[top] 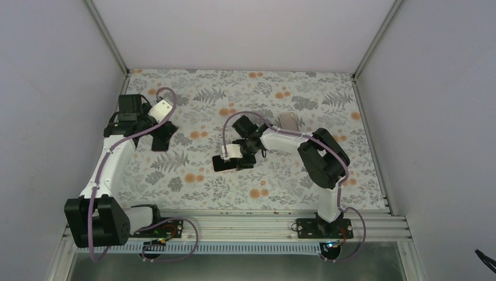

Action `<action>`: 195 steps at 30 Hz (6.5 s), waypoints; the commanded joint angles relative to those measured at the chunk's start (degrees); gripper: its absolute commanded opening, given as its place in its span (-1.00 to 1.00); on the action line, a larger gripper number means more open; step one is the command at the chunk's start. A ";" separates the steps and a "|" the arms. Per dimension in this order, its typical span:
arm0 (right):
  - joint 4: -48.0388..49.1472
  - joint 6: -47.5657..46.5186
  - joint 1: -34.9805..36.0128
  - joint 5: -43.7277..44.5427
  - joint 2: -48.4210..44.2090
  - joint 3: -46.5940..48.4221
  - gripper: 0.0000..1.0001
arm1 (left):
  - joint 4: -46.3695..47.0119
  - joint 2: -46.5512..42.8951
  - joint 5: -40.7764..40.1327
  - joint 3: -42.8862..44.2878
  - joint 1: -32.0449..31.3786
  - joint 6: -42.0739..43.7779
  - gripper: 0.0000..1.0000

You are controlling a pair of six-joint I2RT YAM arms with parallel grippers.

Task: Take the phone out of the phone case
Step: Pick up the phone at the center of the board, then remove the phone case from the phone.

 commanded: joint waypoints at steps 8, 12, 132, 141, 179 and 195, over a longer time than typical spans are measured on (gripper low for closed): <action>12.11 7.73 0.29 7.19 -11.34 -1.67 0.08 | -12.40 9.63 23.93 3.85 -0.18 2.23 1.00; 14.09 10.08 0.29 9.05 -13.15 -0.46 0.08 | -18.22 16.24 28.03 6.28 -4.07 5.19 1.00; -42.39 -5.66 -10.74 -27.06 -2.37 26.83 0.97 | -36.43 13.12 21.86 27.44 -24.05 19.64 -0.95; -40.96 -5.36 -10.85 -26.82 -1.05 28.78 0.94 | -36.66 13.99 22.86 28.24 -24.88 19.12 -0.95; -41.59 -5.77 -15.38 -20.09 12.25 43.04 0.75 | -42.91 8.97 23.64 27.05 -31.77 18.71 -0.95; -36.48 -0.89 -22.81 -17.85 12.58 43.90 0.80 | -42.02 6.00 21.91 25.59 -34.69 16.46 -0.95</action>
